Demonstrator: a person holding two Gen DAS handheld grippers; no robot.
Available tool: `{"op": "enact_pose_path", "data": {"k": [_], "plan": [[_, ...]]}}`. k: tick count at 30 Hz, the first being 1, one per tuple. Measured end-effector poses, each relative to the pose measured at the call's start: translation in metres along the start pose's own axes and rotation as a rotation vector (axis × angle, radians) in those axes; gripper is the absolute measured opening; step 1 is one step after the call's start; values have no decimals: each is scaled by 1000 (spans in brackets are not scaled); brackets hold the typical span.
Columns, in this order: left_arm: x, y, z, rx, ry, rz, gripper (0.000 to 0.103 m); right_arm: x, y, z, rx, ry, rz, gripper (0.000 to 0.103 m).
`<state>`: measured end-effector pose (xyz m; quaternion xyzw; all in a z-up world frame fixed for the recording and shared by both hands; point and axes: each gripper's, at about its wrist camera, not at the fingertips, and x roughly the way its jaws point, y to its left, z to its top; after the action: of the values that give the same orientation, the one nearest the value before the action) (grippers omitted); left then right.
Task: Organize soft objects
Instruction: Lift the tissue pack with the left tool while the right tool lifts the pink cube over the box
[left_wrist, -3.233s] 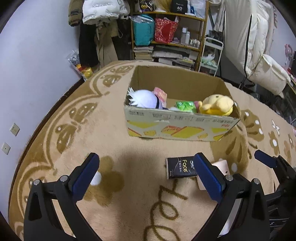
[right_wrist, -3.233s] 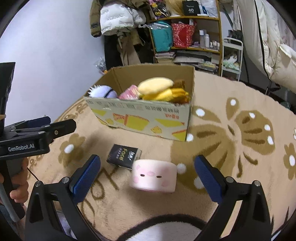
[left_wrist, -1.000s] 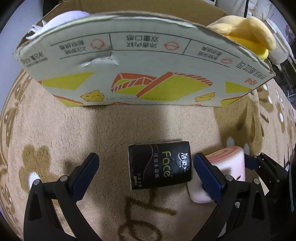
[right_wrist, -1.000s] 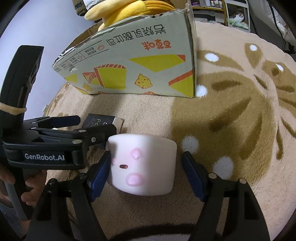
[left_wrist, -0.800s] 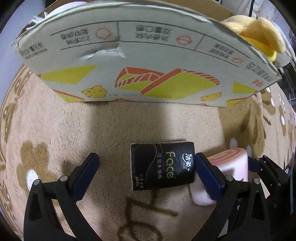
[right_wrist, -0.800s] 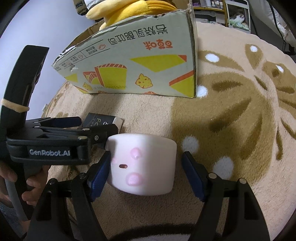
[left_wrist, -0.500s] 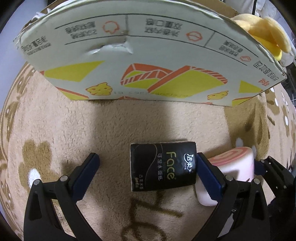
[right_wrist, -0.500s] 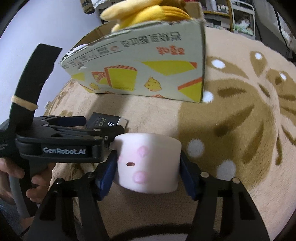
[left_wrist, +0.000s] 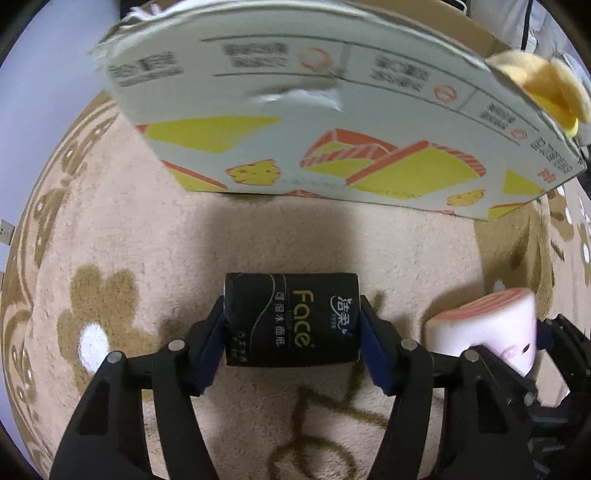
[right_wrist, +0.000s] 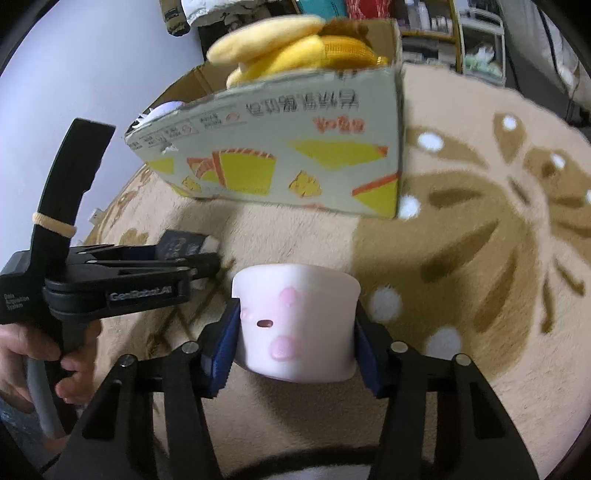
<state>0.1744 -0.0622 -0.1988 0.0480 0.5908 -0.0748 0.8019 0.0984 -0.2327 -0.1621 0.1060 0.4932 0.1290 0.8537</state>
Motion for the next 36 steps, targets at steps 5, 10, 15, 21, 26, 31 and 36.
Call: {"op": "enact_pose_path", "data": {"k": [5, 10, 15, 21, 26, 31, 36], "plan": [[-8, 3, -7, 28, -39, 13, 63, -17, -11, 5, 26, -68, -24, 56], [-37, -3, -31, 9, -115, 42, 63, -25, -14, 8, 36, -100, -36, 56], [-75, 9, -41, -41, -239, 59, 63, -43, -12, 8, 20, -159, -34, 56], [-115, 29, -31, -117, -352, 93, 63, -72, 14, 11, -51, -285, -41, 56], [-145, 35, -30, -120, -459, 67, 63, -96, 31, 11, -95, -358, -57, 56], [-184, 24, -28, -76, -558, 28, 63, -117, 41, 14, -82, -423, -35, 56], [-211, 17, -17, -37, -641, 78, 63, -136, 52, 26, -120, -492, -1, 56]]}}
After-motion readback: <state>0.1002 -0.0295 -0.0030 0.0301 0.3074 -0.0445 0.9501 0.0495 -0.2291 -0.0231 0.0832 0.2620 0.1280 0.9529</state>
